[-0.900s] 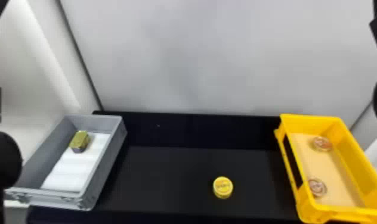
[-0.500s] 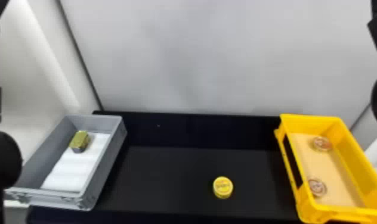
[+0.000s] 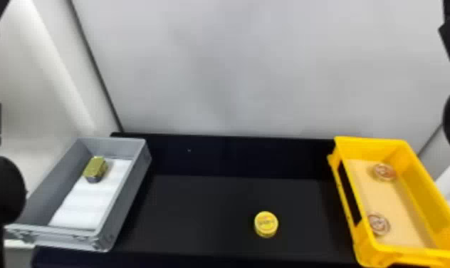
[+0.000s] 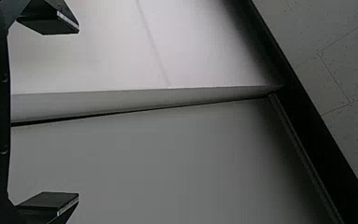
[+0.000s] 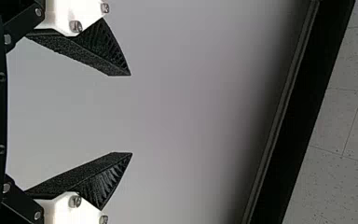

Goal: Pick up the round yellow can and place it in the yellow rectangular box

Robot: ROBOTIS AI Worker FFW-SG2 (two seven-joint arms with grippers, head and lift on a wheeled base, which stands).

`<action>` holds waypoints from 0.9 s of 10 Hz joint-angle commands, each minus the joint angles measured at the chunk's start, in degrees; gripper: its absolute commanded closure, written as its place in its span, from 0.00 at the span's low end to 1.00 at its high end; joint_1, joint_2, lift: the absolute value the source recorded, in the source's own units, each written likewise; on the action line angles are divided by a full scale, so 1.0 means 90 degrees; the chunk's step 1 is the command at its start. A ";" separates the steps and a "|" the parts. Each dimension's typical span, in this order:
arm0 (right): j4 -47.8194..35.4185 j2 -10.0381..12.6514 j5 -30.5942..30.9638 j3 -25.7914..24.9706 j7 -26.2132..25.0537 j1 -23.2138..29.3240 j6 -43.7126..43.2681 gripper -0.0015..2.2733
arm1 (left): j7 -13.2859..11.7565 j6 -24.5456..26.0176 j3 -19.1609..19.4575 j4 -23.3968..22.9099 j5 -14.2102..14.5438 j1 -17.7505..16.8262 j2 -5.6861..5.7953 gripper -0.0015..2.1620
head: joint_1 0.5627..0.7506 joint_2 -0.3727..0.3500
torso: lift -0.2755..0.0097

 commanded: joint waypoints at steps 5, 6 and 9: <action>-0.0374 0.0432 -0.2002 -0.0719 -0.0382 -0.0877 0.4053 0.09 | -0.0020 0.0073 -0.0016 0.0000 0.0000 -0.0012 0.0001 0.01 | 0.70 0.59 | 0.96; -0.0178 0.0442 -0.2559 -0.0973 -0.0342 -0.1170 0.5108 0.10 | -0.0050 0.0112 -0.0026 0.0000 -0.0010 -0.0022 -0.0009 0.01 | 0.70 0.59 | 0.96; 0.1150 0.0110 -0.5069 -0.1598 -0.0352 -0.1248 0.6193 0.10 | -0.0059 0.0170 -0.0045 -0.0010 -0.0010 -0.0031 -0.0018 0.02 | 0.70 0.59 | 0.96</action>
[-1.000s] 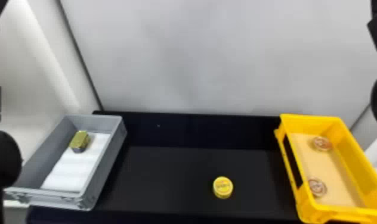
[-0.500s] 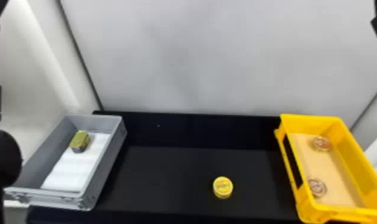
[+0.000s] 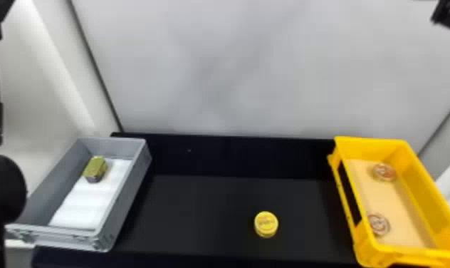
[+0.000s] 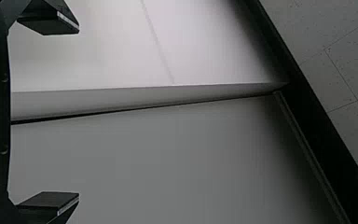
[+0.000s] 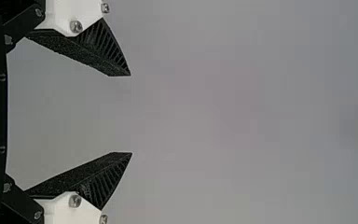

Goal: Pick up the round yellow can and place it in the yellow rectangular box

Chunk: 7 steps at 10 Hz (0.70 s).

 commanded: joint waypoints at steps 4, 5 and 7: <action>0.1841 -0.0494 -0.2224 0.0157 -0.0446 0.1131 -0.0067 0.09 | -0.0014 0.0073 -0.0088 -0.0006 0.0000 -0.0038 -0.0018 0.02 | 0.70 0.59 | 0.96; 0.2221 -0.0504 -0.2117 0.0411 -0.0280 0.1229 -0.0096 0.09 | -0.0034 0.0093 -0.0088 0.0004 0.0000 -0.0038 -0.0018 0.02 | 0.70 0.59 | 0.96; 0.2837 -0.0484 -0.1248 0.1036 0.0804 0.1375 -0.0184 0.09 | -0.0053 0.0093 -0.0098 0.0033 0.0009 -0.0038 -0.0037 0.02 | 0.70 0.59 | 0.96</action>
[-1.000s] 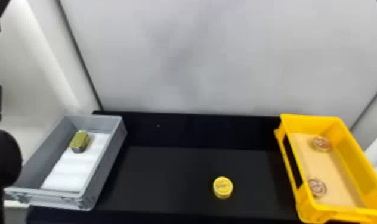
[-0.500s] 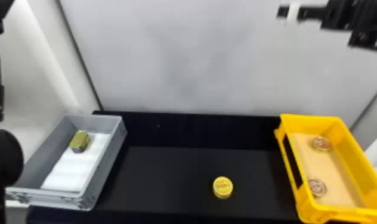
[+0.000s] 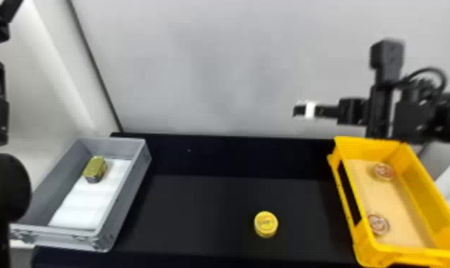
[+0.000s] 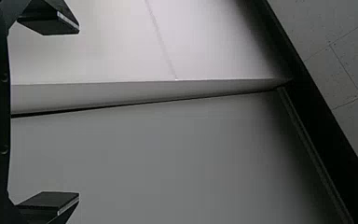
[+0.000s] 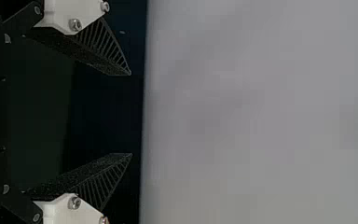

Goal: Pick up the round yellow can and place it in the yellow rectangular box

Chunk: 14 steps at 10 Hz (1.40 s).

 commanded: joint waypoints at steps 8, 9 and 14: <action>0.2174 0.1102 0.5640 0.1391 0.4812 0.0558 -0.0501 0.05 | -0.0007 -0.0055 -0.0065 0.0089 0.0039 0.0004 -0.0056 0.02 | 0.70 0.59 | 0.96; 0.2320 0.1278 0.6480 0.1411 0.5457 0.0626 -0.0794 0.04 | -0.0007 -0.0055 -0.0065 0.0089 0.0039 -0.0006 -0.0066 0.02 | 0.70 0.59 | 0.96; 0.3306 0.1395 0.6480 0.1831 0.5799 0.0782 -0.1635 0.02 | 0.0003 -0.0085 -0.0104 0.0099 0.0039 -0.0045 -0.0066 0.02 | 0.70 0.59 | 0.96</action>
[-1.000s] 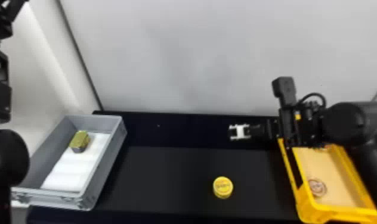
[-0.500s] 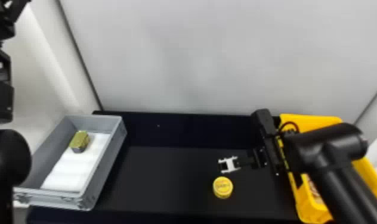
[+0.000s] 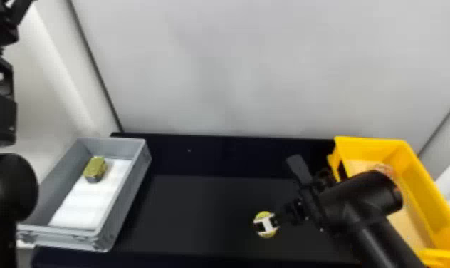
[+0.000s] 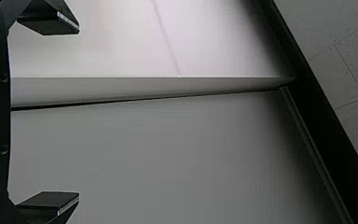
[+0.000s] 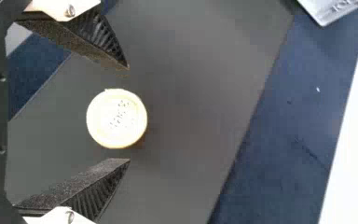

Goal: Pick up the round yellow can and place it in the yellow rectangular box

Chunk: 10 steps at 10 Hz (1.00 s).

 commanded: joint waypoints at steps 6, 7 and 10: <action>0.0761 -0.0018 0.0069 0.0413 0.0151 -0.0234 -0.0904 0.03 | 0.0026 -0.0068 -0.0006 0.0019 0.0000 -0.0004 0.0000 0.02 | 0.70 0.59 | 0.96; 0.0780 -0.0037 0.0069 0.0432 0.0151 -0.0244 -0.0923 0.03 | 0.0035 -0.0098 0.0004 0.0019 -0.0010 0.0006 0.0000 0.02 | 0.70 0.59 | 0.96; 0.0829 -0.0106 0.0166 0.0608 0.0200 -0.0273 -0.0953 0.03 | 0.0045 -0.0117 0.0014 0.0009 -0.0010 0.0015 -0.0010 0.02 | 0.70 0.59 | 0.96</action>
